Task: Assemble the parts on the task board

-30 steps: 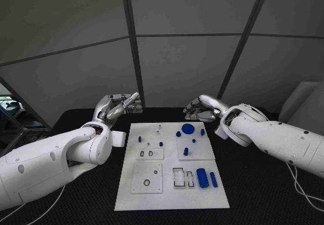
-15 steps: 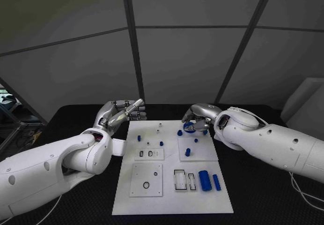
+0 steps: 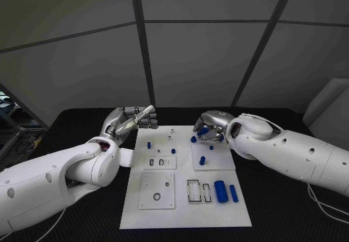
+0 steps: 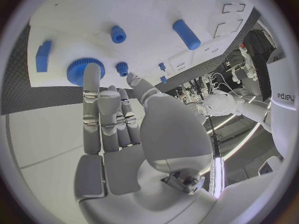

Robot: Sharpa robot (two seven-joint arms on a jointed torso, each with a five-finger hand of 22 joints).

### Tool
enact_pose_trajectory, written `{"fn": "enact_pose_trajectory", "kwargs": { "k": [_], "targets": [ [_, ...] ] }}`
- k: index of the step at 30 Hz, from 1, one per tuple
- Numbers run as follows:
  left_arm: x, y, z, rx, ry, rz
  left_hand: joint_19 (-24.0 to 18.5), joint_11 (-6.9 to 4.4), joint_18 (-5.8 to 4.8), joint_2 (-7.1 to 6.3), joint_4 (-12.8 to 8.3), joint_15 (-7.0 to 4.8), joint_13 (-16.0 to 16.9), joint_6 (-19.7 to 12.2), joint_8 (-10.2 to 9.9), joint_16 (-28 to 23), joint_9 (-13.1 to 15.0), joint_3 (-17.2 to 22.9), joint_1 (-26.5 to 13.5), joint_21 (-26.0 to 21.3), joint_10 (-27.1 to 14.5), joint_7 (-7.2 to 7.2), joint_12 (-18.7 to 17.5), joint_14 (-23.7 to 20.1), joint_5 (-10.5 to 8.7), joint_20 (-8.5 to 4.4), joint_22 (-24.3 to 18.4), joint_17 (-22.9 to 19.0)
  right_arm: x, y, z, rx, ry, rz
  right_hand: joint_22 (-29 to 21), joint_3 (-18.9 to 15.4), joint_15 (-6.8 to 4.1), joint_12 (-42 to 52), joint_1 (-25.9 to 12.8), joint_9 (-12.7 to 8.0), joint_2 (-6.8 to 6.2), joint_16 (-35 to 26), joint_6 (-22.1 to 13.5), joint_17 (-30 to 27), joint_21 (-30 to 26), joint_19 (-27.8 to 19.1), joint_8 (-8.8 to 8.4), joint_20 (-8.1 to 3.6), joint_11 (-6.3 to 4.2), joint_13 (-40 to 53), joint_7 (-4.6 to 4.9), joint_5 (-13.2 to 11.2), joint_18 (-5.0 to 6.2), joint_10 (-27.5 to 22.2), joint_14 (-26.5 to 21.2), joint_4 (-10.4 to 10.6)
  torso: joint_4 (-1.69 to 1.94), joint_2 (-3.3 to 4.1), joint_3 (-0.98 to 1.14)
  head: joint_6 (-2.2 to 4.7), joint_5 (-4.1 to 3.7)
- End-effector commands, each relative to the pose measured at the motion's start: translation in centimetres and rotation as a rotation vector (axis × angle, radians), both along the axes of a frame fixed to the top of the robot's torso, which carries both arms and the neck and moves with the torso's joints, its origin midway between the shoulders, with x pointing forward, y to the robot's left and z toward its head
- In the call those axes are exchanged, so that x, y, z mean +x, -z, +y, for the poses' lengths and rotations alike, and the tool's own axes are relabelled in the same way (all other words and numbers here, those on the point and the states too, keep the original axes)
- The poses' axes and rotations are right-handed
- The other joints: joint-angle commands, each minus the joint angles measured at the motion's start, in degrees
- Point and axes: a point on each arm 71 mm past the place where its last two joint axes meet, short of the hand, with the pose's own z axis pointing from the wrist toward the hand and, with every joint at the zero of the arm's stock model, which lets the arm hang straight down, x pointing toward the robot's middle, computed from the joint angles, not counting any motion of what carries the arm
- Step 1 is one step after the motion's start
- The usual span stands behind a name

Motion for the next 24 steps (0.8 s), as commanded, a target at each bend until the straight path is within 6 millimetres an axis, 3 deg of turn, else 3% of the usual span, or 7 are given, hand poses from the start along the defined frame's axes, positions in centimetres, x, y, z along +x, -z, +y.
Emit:
{"fn": "enact_pose_trajectory", "kwargs": {
  "k": [1,10,24],
  "targets": [
    [-0.07,-0.16,-0.20,-0.001,0.023,-0.008,0.4,0.34,2.94,-0.37,0.0,0.10,-0.1,0.0,-0.2,-0.4,-0.1,-0.2,-0.2,-0.3,-0.1,0.28,-0.2,-0.2,-0.10,0.04,-0.1,0.0,0.05,-0.03,0.22,-0.034,0.000,-0.002,0.3,0.1,0.34,-0.1,0.4,0.0,-0.42,1.1,-0.5,1.1,0.7,-0.5,-0.20,-0.09,0.01,0.1,-0.01,0.2,0.63,-0.1,1.9,0.3,0.05,0.19,-0.05,-0.30,0.01],
    [-0.13,-0.17,-0.17,-0.001,0.025,-0.006,0.6,0.46,2.93,-0.36,0.0,0.17,-0.1,-0.1,-0.4,-0.6,-0.1,-0.3,-0.4,-0.3,-0.2,0.43,-0.5,-0.2,-0.11,0.08,-0.1,0.2,0.19,0.21,0.92,-0.046,-0.009,0.014,2.0,1.1,0.33,0.0,0.7,0.0,-0.32,6.4,-0.6,6.9,3.4,-1.0,-0.18,-0.03,-0.08,0.1,-0.07,0.4,0.65,0.6,2.1,0.7,0.04,0.36,-0.04,-0.80,0.18],
    [-0.23,-0.20,-0.17,-0.001,0.031,-0.002,0.6,0.54,2.91,-0.34,0.1,0.22,-0.1,-0.2,-0.6,-0.8,-0.1,-0.3,-0.5,-0.3,-0.3,0.54,-0.7,-0.1,-0.11,0.10,-0.2,0.3,0.74,0.67,1.16,-0.065,0.000,0.032,4.5,1.9,0.32,0.0,0.8,0.0,-0.14,8.0,-0.4,8.5,5.6,-0.7,-0.14,-0.01,-0.13,0.1,-0.07,0.4,0.38,1.1,2.1,1.0,0.14,0.63,-0.04,-1.17,0.30]
  ]
}}
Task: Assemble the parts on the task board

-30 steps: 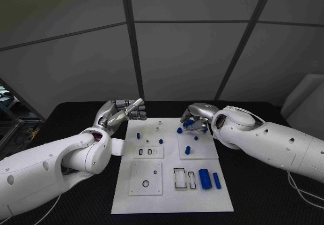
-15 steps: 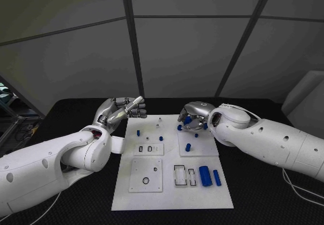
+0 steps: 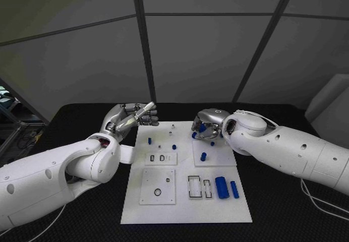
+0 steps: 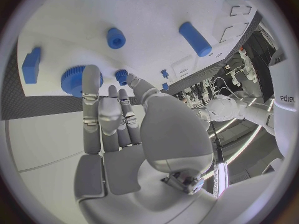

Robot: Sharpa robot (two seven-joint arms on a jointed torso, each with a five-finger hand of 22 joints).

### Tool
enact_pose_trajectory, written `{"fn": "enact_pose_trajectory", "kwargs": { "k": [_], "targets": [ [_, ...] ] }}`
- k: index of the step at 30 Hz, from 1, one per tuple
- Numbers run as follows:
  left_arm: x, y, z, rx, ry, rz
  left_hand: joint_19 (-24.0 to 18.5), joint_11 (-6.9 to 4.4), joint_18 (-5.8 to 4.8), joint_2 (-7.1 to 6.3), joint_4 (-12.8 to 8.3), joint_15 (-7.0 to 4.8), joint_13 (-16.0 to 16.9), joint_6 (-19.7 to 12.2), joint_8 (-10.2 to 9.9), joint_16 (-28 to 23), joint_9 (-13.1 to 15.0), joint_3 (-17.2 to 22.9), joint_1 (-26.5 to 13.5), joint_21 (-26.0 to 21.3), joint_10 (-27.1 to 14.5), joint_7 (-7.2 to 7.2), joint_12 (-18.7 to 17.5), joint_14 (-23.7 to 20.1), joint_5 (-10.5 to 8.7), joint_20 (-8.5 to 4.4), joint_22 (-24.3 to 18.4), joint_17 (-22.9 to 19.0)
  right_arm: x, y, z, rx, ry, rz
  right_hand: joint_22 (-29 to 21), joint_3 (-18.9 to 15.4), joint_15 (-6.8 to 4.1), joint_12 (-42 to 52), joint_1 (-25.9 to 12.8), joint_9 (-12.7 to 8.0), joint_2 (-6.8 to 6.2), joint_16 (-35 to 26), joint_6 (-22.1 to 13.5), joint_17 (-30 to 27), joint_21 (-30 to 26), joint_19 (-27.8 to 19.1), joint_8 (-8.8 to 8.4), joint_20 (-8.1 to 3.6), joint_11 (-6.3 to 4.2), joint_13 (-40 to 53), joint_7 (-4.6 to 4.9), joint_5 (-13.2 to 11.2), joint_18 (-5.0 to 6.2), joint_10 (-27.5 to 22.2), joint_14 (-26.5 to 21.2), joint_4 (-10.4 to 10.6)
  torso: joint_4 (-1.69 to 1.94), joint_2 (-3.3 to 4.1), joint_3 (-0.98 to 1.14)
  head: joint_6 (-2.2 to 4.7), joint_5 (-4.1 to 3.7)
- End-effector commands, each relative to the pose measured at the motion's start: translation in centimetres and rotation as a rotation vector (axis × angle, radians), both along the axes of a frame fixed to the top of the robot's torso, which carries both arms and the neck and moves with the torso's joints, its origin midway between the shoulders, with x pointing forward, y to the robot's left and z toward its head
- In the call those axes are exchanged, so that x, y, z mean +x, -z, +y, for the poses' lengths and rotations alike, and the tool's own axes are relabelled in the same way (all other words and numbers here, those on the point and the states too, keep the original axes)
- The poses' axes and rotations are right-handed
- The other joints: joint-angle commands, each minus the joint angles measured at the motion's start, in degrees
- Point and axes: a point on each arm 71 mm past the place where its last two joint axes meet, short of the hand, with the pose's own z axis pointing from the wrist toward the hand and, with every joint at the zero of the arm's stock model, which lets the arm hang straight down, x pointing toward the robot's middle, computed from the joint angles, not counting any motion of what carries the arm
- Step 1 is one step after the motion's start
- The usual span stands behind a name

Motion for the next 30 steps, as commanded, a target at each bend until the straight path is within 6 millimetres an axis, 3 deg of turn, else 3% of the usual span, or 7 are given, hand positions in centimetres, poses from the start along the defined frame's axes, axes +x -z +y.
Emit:
{"fn": "enact_pose_trajectory", "kwargs": {
  "k": [1,9,20,30],
  "targets": [
    [-0.09,-0.17,-0.20,-0.001,0.021,-0.008,0.4,0.32,2.91,-0.34,0.1,0.22,-0.1,0.0,-0.4,-0.3,-0.1,-0.3,-0.5,-0.3,-0.1,0.28,-0.2,-0.1,-0.10,-0.10,-0.1,0.1,0.12,0.03,0.04,-0.021,-0.001,0.005,0.4,0.4,0.11,0.0,0.6,0.0,0.09,0.5,-0.2,0.3,0.5,-0.3,-0.13,0.00,0.07,0.0,0.13,0.4,0.36,0.5,1.9,0.0,0.01,0.17,0.03,-0.03,0.10],
    [-0.09,-0.16,-0.22,-0.002,0.024,-0.005,0.4,0.35,2.91,-0.32,0.1,0.25,-0.1,0.0,-0.5,-0.4,-0.1,-0.3,-0.5,-0.3,-0.1,0.32,-0.3,-0.1,-0.11,-0.09,-0.1,0.2,0.17,0.17,0.41,-0.027,-0.007,0.015,2.7,1.3,0.08,0.0,0.4,0.1,0.17,1.8,0.3,1.7,2.6,0.0,-0.02,0.02,-0.02,0.0,0.18,0.3,0.12,1.2,1.8,0.4,-0.07,0.21,0.00,-0.16,0.18],
    [-0.12,-0.16,-0.24,-0.002,0.028,-0.003,0.5,0.40,2.90,-0.24,0.1,0.28,-0.1,-0.1,-0.6,-0.5,-0.1,-0.3,-0.7,-0.4,-0.2,0.38,-0.4,-0.2,-0.10,-0.07,-0.1,0.2,0.39,0.40,0.41,-0.036,0.000,0.026,11.2,4.7,-0.50,0.8,1.2,0.6,1.10,5.5,3.7,5.8,9.3,2.1,1.15,-0.30,-0.83,0.5,-0.10,-1.2,-0.94,5.6,2.1,1.0,0.04,0.34,-0.04,-0.24,0.18],
    [-0.12,-0.15,-0.21,-0.002,0.028,-0.002,0.5,0.44,2.89,-0.23,0.2,0.31,-0.1,-0.1,-0.7,-0.6,-0.1,-0.4,-0.7,-0.4,-0.2,0.44,-0.5,-0.2,-0.11,-0.05,-0.2,0.3,0.45,0.39,0.64,-0.039,0.002,0.016,13.2,6.8,-0.83,0.6,2.6,0.9,1.30,6.4,5.0,6.7,11.2,2.1,1.47,-0.54,-1.22,0.6,-0.32,-1.4,-1.16,7.0,2.0,0.3,0.06,0.44,-0.07,-0.13,0.18]
  ]
}}
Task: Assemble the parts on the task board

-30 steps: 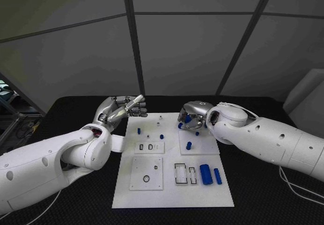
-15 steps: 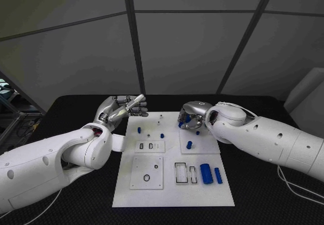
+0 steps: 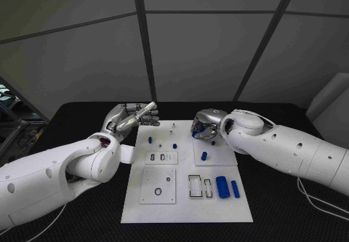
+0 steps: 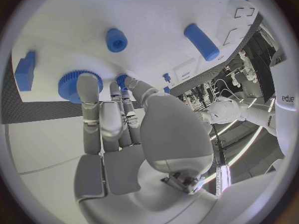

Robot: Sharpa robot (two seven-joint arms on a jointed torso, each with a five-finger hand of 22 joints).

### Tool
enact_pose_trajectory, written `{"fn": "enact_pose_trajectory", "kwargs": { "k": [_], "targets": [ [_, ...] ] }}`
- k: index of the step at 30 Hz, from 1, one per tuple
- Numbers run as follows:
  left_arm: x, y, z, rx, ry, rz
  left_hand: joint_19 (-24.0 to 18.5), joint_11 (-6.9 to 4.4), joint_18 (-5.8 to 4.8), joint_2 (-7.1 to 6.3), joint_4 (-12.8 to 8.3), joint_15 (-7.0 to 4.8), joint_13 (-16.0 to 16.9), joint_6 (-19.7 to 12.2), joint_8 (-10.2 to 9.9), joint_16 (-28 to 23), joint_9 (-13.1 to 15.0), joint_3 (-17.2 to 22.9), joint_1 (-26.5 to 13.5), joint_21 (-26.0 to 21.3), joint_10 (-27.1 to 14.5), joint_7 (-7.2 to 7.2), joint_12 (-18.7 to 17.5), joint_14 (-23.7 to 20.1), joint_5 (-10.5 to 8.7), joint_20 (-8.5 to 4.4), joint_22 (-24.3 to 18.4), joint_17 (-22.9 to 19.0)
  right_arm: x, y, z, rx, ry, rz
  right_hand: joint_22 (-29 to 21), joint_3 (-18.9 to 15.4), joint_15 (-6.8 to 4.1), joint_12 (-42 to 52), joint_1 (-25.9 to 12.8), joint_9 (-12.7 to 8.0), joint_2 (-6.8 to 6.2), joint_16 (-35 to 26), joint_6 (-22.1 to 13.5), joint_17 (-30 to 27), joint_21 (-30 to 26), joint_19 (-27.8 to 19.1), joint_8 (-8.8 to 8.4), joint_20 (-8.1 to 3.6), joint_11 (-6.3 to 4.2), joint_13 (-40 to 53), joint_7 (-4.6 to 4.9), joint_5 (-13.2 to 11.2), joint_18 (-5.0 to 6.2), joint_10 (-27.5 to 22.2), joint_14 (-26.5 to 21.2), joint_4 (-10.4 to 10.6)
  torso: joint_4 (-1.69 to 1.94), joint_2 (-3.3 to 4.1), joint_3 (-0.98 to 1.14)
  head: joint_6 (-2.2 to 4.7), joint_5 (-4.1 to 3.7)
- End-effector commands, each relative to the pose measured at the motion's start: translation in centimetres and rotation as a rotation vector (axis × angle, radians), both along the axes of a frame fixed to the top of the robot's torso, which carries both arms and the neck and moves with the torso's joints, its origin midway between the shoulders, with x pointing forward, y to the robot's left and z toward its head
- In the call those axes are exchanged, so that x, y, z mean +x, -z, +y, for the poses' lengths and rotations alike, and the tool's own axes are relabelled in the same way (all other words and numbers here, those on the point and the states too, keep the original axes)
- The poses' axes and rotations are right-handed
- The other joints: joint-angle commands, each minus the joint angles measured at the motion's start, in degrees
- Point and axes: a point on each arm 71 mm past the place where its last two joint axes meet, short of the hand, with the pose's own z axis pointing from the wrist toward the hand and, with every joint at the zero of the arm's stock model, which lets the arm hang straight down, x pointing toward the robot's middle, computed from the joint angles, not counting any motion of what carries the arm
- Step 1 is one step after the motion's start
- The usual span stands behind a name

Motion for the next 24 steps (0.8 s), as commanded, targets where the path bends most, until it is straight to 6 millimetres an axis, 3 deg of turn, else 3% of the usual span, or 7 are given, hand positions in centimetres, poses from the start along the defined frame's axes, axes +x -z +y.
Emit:
{"fn": "enact_pose_trajectory", "kwargs": {
  "k": [1,14,24],
  "targets": [
    [-0.1,-0.2,-0.1,-0.001,0.016,-0.009,0.5,0.23,2.90,0.00,0.0,0.31,-0.1,-0.1,-0.2,-0.3,-0.1,-0.2,-0.5,-0.1,0.0,0.44,-0.2,-0.2,-0.11,-0.05,-0.1,0.1,0.0,0.0,0.1,-0.008,0.001,-0.011,0.3,0.5,-0.41,-0.1,0.7,0.0,0.07,0.3,0.5,0.2,0.6,0.2,0.17,-0.14,0.12,0.1,0.03,-0.3,-1.17,0.4,2.0,0.0,0.03,0.08,-0.01,0.01,-0.03],
    [0.0,-0.1,0.1,-0.007,0.011,-0.001,0.4,0.33,2.88,0.04,0.0,0.39,-0.1,-0.2,-0.4,-0.5,-0.1,-0.2,-0.6,-0.2,-0.1,0.55,-0.4,-0.2,-0.10,0.00,-0.1,0.1,-0.9,-1.6,0.4,0.089,0.012,-0.129,1.6,0.8,-0.44,-0.4,0.3,0.1,-0.46,0.8,0.6,0.7,1.7,0.4,0.02,0.06,0.24,0.1,0.27,-0.1,-1.42,0.5,2.0,0.1,0.09,0.13,-0.08,0.56,0.00],
    [0.2,0.0,0.3,-0.009,0.004,0.002,0.4,0.36,2.87,0.08,0.0,0.42,-0.1,-0.3,-0.5,-0.6,-0.1,-0.2,-0.6,-0.2,-0.2,0.60,-0.5,-0.3,-0.08,0.02,-0.2,0.2,-0.2,-2.3,1.8,0.163,0.037,-0.195,2.0,1.1,-0.43,-0.6,0.1,0.1,-0.75,1.0,0.7,0.8,2.1,0.3,-0.06,0.19,0.23,0.1,0.23,0.4,-1.41,0.5,1.9,0.3,0.19,0.30,-0.10,0.87,0.15]
  ]
}}
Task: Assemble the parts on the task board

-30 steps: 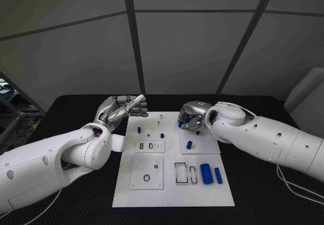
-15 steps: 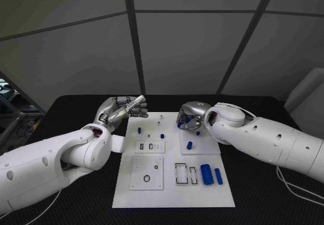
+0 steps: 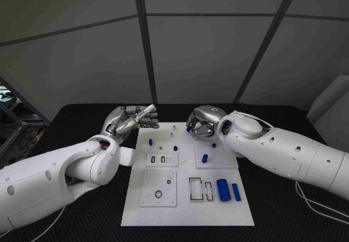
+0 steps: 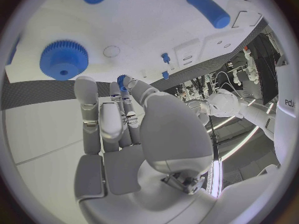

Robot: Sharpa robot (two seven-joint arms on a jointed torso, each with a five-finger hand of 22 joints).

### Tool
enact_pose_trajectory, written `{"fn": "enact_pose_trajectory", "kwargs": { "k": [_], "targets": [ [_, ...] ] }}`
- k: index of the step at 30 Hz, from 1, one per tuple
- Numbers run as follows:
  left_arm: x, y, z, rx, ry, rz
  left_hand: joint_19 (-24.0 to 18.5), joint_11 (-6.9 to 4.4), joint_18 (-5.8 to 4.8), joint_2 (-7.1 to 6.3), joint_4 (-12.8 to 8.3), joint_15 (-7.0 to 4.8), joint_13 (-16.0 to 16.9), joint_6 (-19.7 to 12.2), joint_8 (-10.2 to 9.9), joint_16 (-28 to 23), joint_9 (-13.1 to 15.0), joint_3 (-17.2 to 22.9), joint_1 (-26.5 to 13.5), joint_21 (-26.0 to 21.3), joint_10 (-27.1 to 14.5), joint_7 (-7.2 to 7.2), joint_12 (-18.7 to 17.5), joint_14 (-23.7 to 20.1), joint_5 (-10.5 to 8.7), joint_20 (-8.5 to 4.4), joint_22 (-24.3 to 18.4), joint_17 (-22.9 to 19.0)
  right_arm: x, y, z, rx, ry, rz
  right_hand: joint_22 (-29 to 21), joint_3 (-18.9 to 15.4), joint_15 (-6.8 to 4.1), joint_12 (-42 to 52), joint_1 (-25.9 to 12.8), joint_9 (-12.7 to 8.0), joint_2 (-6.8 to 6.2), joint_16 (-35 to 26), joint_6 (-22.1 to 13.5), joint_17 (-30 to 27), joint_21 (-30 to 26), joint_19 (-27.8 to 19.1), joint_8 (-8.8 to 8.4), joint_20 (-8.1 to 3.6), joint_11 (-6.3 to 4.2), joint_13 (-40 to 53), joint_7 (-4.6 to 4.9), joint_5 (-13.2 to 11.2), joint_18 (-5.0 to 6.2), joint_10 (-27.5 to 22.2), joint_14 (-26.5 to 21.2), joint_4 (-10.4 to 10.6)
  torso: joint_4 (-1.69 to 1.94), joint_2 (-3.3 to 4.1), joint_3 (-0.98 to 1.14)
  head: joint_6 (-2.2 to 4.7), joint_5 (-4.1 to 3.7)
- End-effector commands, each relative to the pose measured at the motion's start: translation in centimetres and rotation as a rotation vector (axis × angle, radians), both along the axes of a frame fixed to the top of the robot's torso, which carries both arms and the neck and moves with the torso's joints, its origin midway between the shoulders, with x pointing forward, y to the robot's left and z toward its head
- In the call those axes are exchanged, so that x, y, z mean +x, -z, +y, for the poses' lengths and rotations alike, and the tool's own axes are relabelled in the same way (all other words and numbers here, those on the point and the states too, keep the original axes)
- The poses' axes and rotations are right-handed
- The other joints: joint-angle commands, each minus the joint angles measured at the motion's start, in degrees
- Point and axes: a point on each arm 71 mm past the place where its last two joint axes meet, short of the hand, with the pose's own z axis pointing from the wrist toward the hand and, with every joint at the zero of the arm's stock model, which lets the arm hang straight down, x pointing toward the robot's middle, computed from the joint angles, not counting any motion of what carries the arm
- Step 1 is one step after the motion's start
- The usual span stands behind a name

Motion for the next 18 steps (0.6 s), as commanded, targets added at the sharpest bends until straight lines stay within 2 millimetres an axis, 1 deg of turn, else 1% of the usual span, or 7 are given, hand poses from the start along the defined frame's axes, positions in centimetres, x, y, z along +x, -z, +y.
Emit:
{"fn": "enact_pose_trajectory", "kwargs": {
  "k": [1,7,9,13,14,15,18],
  "targets": [
    [0.0,-0.1,-0.1,-0.009,0.011,-0.003,0.4,0.36,2.87,0.07,0.0,0.21,-0.1,-0.1,-0.3,-0.4,-0.1,-0.2,-0.6,-0.2,-0.2,0.39,-0.2,-0.1,-0.08,0.02,-0.1,0.1,0.4,-0.6,0.3,0.055,0.028,-0.056,0.2,0.3,-0.42,-0.4,-0.1,0.0,-0.49,0.2,0.4,0.1,0.3,0.3,0.08,0.21,0.05,-0.1,0.03,0.2,-0.49,0.3,1.9,0.1,0.07,0.05,-0.04,-0.06,0.11],
    [0.1,-0.1,-0.1,-0.010,0.012,-0.003,0.4,0.36,2.87,0.07,0.0,0.21,-0.1,-0.1,-0.3,-0.4,-0.1,-0.2,-0.6,-0.2,-0.2,0.39,-0.2,-0.1,-0.08,0.02,-0.1,0.1,1.0,-0.5,1.4,0.072,0.037,-0.059,0.4,0.4,-0.31,-0.6,-0.8,0.0,-0.83,0.4,0.3,0.2,0.6,0.1,-0.12,0.31,0.16,-0.1,0.12,-0.1,-0.49,0.2,1.9,0.6,0.15,0.16,-0.04,-0.07,0.15],
    [0.1,-0.1,-0.2,-0.010,0.013,-0.003,0.4,0.36,2.87,0.07,0.0,0.21,-0.1,-0.1,-0.3,-0.4,-0.1,-0.2,-0.6,-0.2,-0.2,0.39,-0.2,-0.1,-0.08,0.02,-0.1,0.1,1.1,-0.5,1.8,0.075,0.036,-0.058,0.5,0.4,-0.30,-0.6,-1.0,0.0,-0.89,0.4,0.3,0.2,0.7,0.1,-0.15,0.34,0.17,-0.1,0.13,-0.2,-0.49,0.2,1.8,0.7,0.26,0.31,-0.08,0.05,0.15],
    [0.2,-0.1,-0.1,-0.010,0.012,-0.002,0.4,0.36,2.87,0.07,0.0,0.21,-0.1,-0.1,-0.3,-0.4,-0.1,-0.2,-0.6,-0.2,-0.2,0.39,-0.2,-0.1,-0.08,0.02,-0.1,0.1,1.4,-0.3,2.3,0.075,0.033,-0.050,0.5,0.4,-0.29,-0.6,-1.1,0.0,-0.95,0.4,0.3,0.3,0.7,0.0,-0.17,0.35,0.17,-0.1,0.13,-0.3,-0.49,0.2,1.8,0.8,0.46,0.46,-0.18,0.04,0.04],
    [0.2,-0.1,-0.1,-0.010,0.012,-0.003,0.4,0.36,2.87,0.07,0.0,0.21,-0.1,-0.1,-0.3,-0.4,-0.1,-0.2,-0.6,-0.2,-0.2,0.39,-0.2,-0.1,-0.08,0.02,-0.1,0.1,1.4,-0.3,2.5,0.074,0.033,-0.048,0.5,0.5,-0.29,-0.6,-1.1,0.0,-0.96,0.4,0.3,0.3,0.8,0.0,-0.17,0.35,0.18,-0.1,0.13,-0.3,-0.49,0.2,1.8,0.8,0.41,0.44,-0.16,0.03,0.05],
    [0.2,-0.1,-0.1,-0.009,0.011,-0.003,0.4,0.36,2.87,0.07,0.0,0.21,-0.1,-0.1,-0.3,-0.4,-0.1,-0.2,-0.6,-0.2,-0.2,0.39,-0.2,-0.1,-0.08,0.02,-0.1,0.1,1.4,-0.2,2.6,0.073,0.032,-0.046,0.6,0.5,-0.28,-0.6,-1.1,0.0,-1.02,0.5,0.3,0.3,0.8,0.0,-0.20,0.36,0.18,-0.1,0.12,-0.3,-0.49,0.2,1.8,0.9,0.43,0.50,-0.19,0.06,0.02],
    [0.2,-0.1,0.0,-0.008,0.009,-0.004,0.4,0.36,2.87,0.07,0.0,0.21,-0.1,-0.1,-0.3,-0.4,-0.1,-0.2,-0.6,-0.2,-0.2,0.39,-0.2,-0.1,-0.08,0.02,-0.1,0.1,1.5,-0.2,2.8,0.071,0.031,-0.042,0.6,0.5,-0.28,-0.6,-1.2,0.0,-1.06,0.5,0.3,0.4,0.8,0.0,-0.23,0.36,0.18,-0.1,0.12,-0.4,-0.49,0.2,1.8,0.9,0.31,0.50,-0.14,0.00,0.12]
  ]
}}
